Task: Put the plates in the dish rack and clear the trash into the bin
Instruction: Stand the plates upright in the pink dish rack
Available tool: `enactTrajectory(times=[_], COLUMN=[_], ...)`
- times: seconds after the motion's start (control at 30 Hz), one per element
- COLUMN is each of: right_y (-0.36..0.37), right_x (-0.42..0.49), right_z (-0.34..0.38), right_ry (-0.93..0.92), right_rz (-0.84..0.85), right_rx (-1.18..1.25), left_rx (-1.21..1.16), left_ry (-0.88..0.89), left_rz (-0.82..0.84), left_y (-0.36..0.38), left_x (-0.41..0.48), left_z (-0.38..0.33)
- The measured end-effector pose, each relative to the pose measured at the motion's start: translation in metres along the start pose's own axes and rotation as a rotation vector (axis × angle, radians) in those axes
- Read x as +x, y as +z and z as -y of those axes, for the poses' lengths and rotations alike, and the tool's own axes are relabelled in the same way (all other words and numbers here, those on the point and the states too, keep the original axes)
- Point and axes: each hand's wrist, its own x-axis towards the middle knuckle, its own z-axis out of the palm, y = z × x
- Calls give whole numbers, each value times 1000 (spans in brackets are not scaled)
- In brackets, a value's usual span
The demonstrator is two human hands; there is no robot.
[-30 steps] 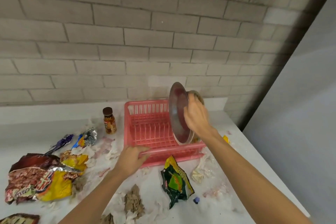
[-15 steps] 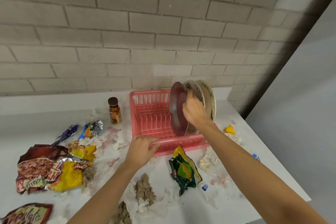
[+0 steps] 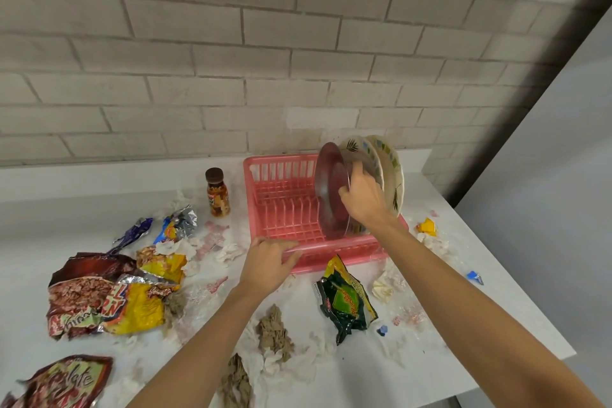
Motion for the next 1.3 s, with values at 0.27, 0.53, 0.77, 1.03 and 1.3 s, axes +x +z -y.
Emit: enactTrajectory(times=[0.27,0.53,0.77,1.03,1.3], right_y=[-9,-14,-15,-29,-11], right_x=[0,-6,-13,-33,-86], right_z=[-2,-8,-6,5,74], right_ry=[-30,7,-16,-43,-252], right_rz=[4,140,130,29,222], right_rx=[29,-105,-106,-119,-14], left_rx=[-8,-24,-29,-164,-301], left_ry=[3,-1,-15,-15,-82], left_rz=[-3,30,42,74,-91], left_y=[-2,-4,-7,-24,-74], left_x=[-1,0,0,-3,-46], left_z=[-2,-4,-5,-7,4])
